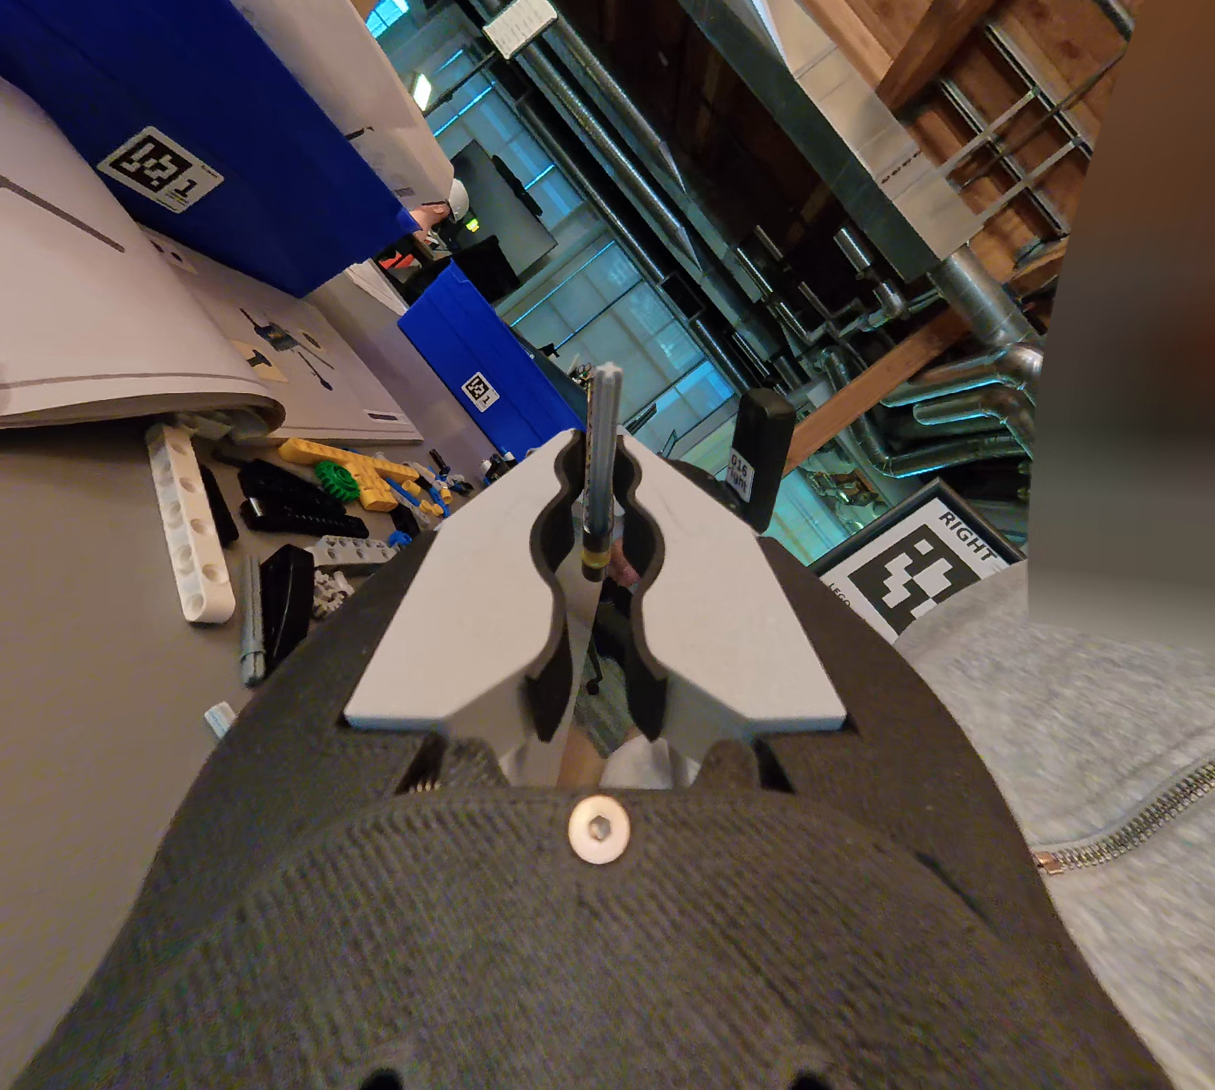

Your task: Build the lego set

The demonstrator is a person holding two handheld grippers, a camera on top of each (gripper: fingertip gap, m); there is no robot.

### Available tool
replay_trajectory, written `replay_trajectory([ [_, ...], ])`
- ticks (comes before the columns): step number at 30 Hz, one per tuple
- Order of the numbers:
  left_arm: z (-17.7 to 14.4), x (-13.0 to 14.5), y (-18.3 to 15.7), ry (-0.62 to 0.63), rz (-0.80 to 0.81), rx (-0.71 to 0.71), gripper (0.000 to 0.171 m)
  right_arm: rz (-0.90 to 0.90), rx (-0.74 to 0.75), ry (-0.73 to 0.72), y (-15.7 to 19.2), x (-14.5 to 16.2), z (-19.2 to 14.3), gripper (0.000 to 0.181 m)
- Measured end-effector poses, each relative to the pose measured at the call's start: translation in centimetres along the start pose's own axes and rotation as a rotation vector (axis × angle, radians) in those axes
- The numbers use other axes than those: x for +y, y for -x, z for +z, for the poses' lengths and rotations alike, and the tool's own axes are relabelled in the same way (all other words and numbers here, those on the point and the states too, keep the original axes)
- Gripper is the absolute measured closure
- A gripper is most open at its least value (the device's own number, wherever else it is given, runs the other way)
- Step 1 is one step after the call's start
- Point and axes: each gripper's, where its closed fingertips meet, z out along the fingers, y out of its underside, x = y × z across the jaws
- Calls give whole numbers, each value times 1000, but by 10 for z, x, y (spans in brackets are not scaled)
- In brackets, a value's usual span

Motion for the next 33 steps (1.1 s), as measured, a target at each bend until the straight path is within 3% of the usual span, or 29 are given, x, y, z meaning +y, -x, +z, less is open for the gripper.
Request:
replay_trajectory([
  [7, -1, -1, 1, -2, -1, -4, 166, 10, -16, 12, 3, -1, -2, 163],
  [13, -1, -1, 1, -2, -2, -7, 166, 383, -257, -180, 14, -30, -12, 161],
  [18, 0, 0, 3, -1, -2, -17, 166, 260, -290, 14, 47, -6, 16, 154],
  [22, 0, 0, 3, 0, -1, -22, 166, 219, -343, 147, 67, 8, 34, 162],
  [33, -1, -1, 3, -1, -3, -21, 166, 104, -248, 295, 59, 21, 56, 155],
])
